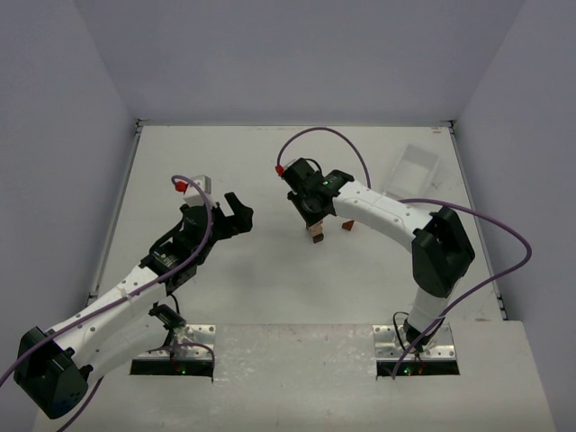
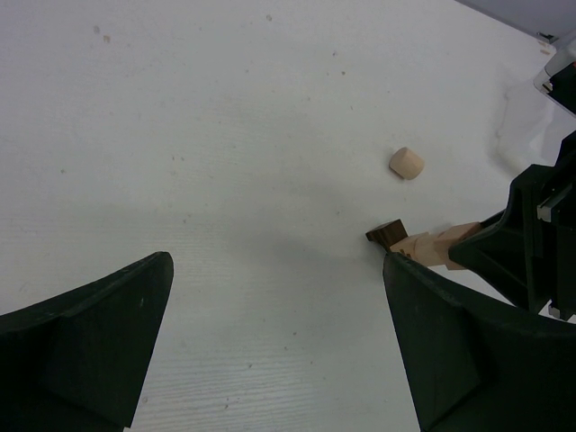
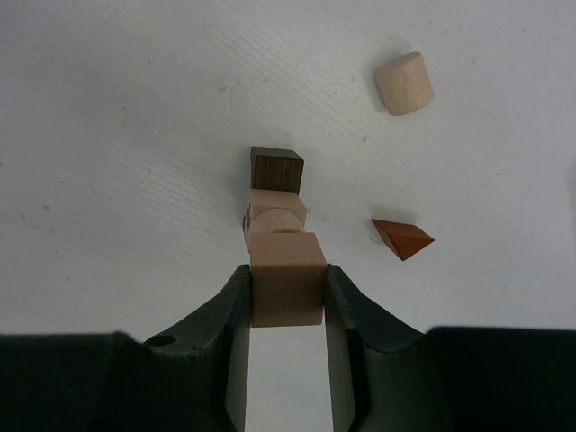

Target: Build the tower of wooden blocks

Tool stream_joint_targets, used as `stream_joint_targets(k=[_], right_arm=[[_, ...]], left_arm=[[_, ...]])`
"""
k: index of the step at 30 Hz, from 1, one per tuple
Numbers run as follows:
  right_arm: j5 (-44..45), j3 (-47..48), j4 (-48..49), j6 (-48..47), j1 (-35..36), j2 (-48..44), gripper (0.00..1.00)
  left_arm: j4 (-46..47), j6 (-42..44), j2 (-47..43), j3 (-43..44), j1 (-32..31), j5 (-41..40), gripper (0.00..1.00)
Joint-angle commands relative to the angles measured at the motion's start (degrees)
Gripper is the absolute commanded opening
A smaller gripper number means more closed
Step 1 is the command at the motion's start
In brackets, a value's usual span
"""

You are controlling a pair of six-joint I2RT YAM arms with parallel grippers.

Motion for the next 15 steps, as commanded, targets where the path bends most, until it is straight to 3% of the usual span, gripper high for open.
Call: stream_joint_targets(k=[1, 9, 15], right_arm=[[0.55, -0.34, 1.80, 0.45, -0.42, -1.16, 0.28], [0.29, -1.08, 2.06, 0.84, -0.51, -1.16, 0.30], [0.20, -1.44, 2.06, 1.15, -0.51, -1.71, 0.39]], left_arm=[[1.75, 0.06, -0.09, 0.20, 0.61, -0.03, 1.00], [1.57, 0.02, -0.17, 0.29, 0.61, -0.16, 1.00], [1.40, -0.12, -0.23, 0.29, 0.61, -0.30, 1.00]])
